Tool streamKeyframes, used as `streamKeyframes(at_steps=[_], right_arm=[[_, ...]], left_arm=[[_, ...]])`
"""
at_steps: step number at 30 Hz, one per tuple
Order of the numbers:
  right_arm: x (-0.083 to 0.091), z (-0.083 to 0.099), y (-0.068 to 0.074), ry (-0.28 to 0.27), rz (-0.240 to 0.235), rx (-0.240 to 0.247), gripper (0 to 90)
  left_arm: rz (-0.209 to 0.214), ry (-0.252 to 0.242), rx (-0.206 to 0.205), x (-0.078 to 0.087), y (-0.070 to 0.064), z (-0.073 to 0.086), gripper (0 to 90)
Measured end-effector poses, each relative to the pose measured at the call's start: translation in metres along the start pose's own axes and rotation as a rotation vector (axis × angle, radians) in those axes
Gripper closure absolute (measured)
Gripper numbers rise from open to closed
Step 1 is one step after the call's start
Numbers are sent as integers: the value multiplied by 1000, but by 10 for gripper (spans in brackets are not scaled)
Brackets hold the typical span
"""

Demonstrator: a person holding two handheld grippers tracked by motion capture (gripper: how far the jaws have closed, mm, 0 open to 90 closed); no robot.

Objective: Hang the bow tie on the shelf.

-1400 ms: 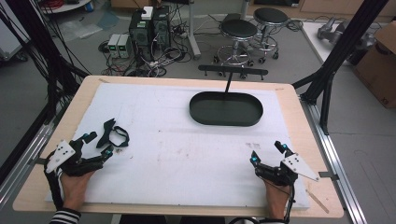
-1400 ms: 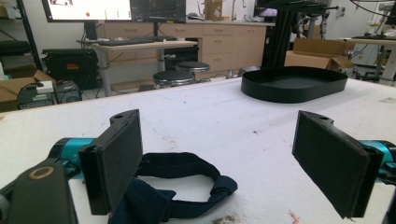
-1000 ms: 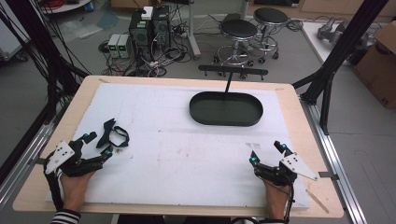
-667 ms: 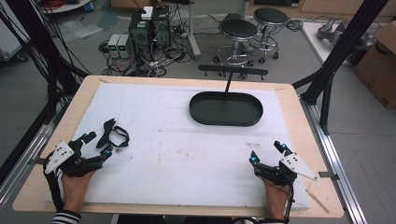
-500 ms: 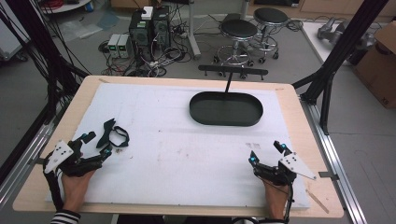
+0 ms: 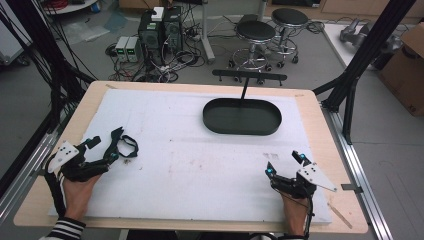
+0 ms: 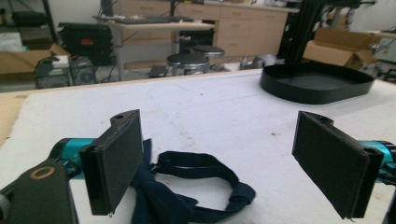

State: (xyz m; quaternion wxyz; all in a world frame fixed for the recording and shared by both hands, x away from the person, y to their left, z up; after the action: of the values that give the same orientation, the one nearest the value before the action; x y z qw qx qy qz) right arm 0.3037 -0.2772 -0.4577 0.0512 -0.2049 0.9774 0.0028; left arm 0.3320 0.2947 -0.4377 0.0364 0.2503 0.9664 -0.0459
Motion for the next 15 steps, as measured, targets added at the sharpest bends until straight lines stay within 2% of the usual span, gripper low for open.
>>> streamKeyframes(at_steps=[1, 3, 8, 9, 11, 15], right_arm=[[1, 0, 1, 6, 0, -8, 33], [0, 0, 0, 1, 1, 2, 32], [0, 0, 1, 5, 2, -9, 33], [0, 0, 1, 5, -1, -5, 32], [0, 0, 1, 6, 1, -3, 33], [0, 0, 1, 7, 2, -1, 33]], left_arm=[[-1, 26, 10, -2, 3, -4, 170], [-6, 38, 12, -4, 4, -6, 170], [-26, 115, 15, -9, 11, -15, 172], [-31, 155, 16, -12, 14, -17, 173], [-27, 175, 18, -14, 15, -18, 173], [-5, 269, 4, -23, 19, -19, 173]])
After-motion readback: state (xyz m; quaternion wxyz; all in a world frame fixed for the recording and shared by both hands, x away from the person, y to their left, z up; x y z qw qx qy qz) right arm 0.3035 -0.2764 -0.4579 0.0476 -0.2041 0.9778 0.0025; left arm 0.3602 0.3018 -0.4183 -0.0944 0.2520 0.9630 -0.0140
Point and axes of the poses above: each handheld gripper's, and its own axes: x roughly backward along the jaws, z roughly out of its underside, y roughly to its left, the point moved 5 cm from there along -x, roughly forward along the jaws, and after that the axes turned 13 degrees about -y, right-handed, at the moved point
